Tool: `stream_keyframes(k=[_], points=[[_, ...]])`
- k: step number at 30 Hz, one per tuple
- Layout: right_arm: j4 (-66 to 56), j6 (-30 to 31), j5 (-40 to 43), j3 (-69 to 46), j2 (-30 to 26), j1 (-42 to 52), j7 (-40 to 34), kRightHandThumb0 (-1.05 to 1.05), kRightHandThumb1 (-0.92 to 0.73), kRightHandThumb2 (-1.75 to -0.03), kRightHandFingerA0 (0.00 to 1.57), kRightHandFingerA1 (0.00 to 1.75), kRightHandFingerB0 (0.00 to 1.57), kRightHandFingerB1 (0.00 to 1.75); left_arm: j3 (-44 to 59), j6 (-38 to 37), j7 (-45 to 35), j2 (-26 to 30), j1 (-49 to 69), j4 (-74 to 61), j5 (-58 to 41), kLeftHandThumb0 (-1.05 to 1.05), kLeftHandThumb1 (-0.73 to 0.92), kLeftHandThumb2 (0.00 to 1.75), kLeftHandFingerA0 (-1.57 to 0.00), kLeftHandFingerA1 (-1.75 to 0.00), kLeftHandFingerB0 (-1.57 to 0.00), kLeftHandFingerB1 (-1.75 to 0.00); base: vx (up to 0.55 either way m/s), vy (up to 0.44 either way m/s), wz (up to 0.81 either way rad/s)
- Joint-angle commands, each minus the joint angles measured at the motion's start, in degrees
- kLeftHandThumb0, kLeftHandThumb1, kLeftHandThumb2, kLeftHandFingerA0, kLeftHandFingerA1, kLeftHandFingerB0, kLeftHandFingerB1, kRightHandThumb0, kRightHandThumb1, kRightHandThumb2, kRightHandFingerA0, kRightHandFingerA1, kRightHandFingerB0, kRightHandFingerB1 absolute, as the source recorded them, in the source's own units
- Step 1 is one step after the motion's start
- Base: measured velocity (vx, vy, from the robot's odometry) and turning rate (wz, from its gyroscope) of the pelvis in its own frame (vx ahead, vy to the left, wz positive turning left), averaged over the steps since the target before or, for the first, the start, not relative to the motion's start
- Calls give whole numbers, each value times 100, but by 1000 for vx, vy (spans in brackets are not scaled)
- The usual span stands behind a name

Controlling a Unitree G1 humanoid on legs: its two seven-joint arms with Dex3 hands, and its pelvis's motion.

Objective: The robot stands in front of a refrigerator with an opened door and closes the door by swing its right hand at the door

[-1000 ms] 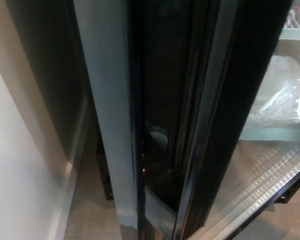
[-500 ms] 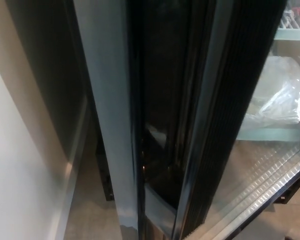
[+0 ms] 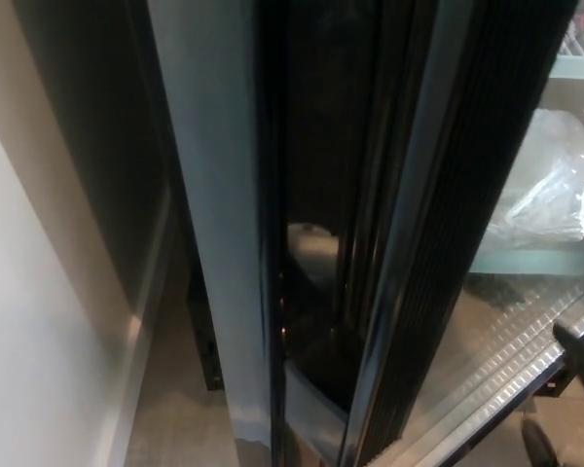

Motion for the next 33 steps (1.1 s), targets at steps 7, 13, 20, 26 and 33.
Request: stream_keyframes(k=[7, 13, 20, 26, 33], points=[[-6173, -685, -403, -987, 849, -715, -412, -93, -68, -62, 15, 29, 22, 31, -33, -126, 57, 170, 68, 89, 85, -51, 81, 64, -34, -34, -30, -31, 0, 0, 0], [-6214, -257, -1357, -271, 1327, -1554, -277, -65, -43, -81, 12, 42, 15, 44, -99, -167, 136, 160, 103, 88, 156, -55, 65, 97, -32, -52, -20, -44, 0, 0, 0], [-4667, -452, -2403, -180, 731, -3621, -386, -79, -70, -62, 23, 40, 36, 37, -141, -159, 106, 193, 54, 117, 182, -56, 65, 96, -32, -51, -20, -44, 0, 0, 0], [-3108, -16, -3001, 986, 74, -3303, 917, -69, -61, -94, 4, 37, 4, 34, -44, -204, -45, 173, 19, 149, 37, -51, 79, 64, -35, -34, -31, -32, 0, 0, 0], [147, 694, -3979, 2046, -294, -5021, 1168, -70, -81, -65, 14, 26, 14, 26, -21, -155, -51, 97, -30, 127, -2, -54, 63, 94, -32, -51, -20, -44, -1, 0, -1]])
